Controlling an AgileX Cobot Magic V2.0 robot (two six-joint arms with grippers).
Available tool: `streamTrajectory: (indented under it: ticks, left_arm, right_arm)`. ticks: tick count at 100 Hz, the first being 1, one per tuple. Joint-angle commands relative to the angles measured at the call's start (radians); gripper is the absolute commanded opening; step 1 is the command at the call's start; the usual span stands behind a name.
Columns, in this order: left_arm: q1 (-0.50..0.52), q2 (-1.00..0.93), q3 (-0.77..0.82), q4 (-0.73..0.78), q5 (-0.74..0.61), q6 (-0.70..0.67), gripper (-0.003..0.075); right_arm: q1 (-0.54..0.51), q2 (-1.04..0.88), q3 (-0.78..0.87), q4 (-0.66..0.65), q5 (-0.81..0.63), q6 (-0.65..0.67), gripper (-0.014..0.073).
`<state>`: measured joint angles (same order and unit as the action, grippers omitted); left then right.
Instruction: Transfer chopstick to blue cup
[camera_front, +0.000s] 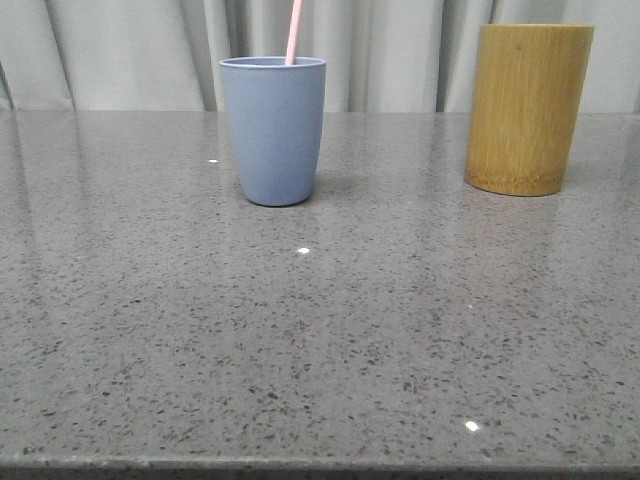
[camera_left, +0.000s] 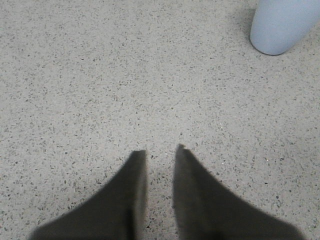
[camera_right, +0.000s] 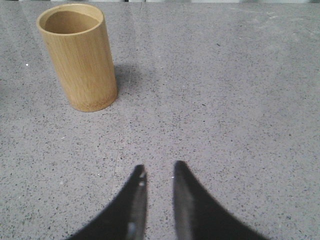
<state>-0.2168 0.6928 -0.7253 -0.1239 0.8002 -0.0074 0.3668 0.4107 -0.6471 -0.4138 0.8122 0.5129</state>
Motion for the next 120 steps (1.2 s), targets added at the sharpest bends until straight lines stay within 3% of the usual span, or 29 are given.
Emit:
streamTrajectory:
  ticks: [1,86,96,108,120]
  left_arm:
    - [0.003,-0.001,-0.028,-0.008,-0.066,-0.008,-0.0018]
    - [0.003,-0.001,-0.01,0.002,-0.082,-0.008,-0.0019]
    - [0.003,-0.031,0.051,0.048,-0.214,-0.008,-0.0019]
    - [0.003,-0.107,0.223,0.046,-0.551,-0.008,-0.0019]
    - [0.003,-0.219,0.398,0.046,-0.777,-0.008,-0.0019]
  right_arm:
    - [-0.006,0.005,-0.023,-0.045,-0.063,0.002,-0.0072]
    - [-0.006,0.005,-0.023,-0.044,-0.063,0.002,-0.0068]
    - [-0.006,0.005,-0.023,-0.044,-0.063,0.002,-0.0068]
    - [-0.006,0.005,-0.023,-0.044,-0.062,0.002,-0.0068]
    - [-0.006,0.005,-0.023,-0.044,-0.062,0.002,-0.0068]
